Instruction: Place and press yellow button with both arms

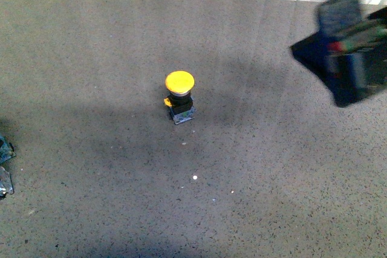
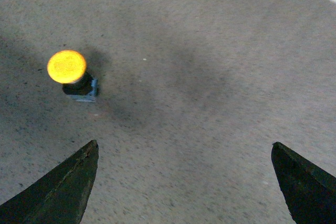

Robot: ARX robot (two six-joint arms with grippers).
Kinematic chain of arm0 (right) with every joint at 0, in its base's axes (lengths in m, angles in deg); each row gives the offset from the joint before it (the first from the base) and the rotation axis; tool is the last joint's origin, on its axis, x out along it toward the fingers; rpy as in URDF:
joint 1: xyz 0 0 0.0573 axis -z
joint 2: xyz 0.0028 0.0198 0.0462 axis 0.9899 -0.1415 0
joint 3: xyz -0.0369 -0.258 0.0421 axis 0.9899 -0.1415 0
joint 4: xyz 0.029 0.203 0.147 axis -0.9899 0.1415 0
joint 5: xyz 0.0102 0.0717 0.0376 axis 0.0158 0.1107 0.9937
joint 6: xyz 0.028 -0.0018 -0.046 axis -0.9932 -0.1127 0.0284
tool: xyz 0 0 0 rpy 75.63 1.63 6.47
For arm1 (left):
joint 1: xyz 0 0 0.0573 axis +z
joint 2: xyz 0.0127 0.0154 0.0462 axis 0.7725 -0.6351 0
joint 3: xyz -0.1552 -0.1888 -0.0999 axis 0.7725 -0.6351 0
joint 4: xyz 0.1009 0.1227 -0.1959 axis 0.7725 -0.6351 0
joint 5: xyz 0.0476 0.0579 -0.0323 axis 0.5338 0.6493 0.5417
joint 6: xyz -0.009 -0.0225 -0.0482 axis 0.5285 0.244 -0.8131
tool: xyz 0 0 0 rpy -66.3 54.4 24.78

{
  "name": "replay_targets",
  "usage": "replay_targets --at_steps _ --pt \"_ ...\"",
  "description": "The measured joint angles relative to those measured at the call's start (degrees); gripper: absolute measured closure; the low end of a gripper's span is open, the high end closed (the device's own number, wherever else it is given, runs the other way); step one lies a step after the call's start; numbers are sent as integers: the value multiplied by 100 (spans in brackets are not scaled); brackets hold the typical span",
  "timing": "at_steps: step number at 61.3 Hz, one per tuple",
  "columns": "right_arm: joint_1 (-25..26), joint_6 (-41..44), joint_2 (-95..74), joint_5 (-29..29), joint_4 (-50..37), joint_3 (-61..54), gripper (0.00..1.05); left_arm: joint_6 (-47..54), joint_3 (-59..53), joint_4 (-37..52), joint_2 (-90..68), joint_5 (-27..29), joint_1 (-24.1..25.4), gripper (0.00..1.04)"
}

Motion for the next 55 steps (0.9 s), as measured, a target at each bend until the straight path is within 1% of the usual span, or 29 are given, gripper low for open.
replay_targets --at_steps 3,10,12,15,22,28,29,32,34,55 --pt "-111 -101 -365 4 48 229 12 0 0 -129 136 2 0 103" --pt "-387 -282 -1172 -42 223 765 33 0 0 -501 531 0 0 103" --pt "-426 -291 -1268 -70 234 837 36 0 0 -560 595 0 0 103" --pt "-507 -334 -1464 -131 251 1012 45 0 0 -704 745 -2 0 103" --pt "-638 -435 -1705 -155 258 1292 61 0 0 -938 986 0 0 103" --pt "-833 -636 -1923 -87 358 1589 84 0 0 -1248 1307 0 0 103" --pt "-870 -699 -1982 -57 374 1637 89 0 0 -1311 1373 0 0 103" --pt "-922 -791 -2105 13 411 1727 100 0 0 -1436 1497 0 0 103" --pt "-942 -815 -2170 11 426 1759 104 0 0 -1497 1558 0 0 103" --pt "-977 -1040 -2649 96 452 2085 103 0 0 -1991 2057 0 0 103"
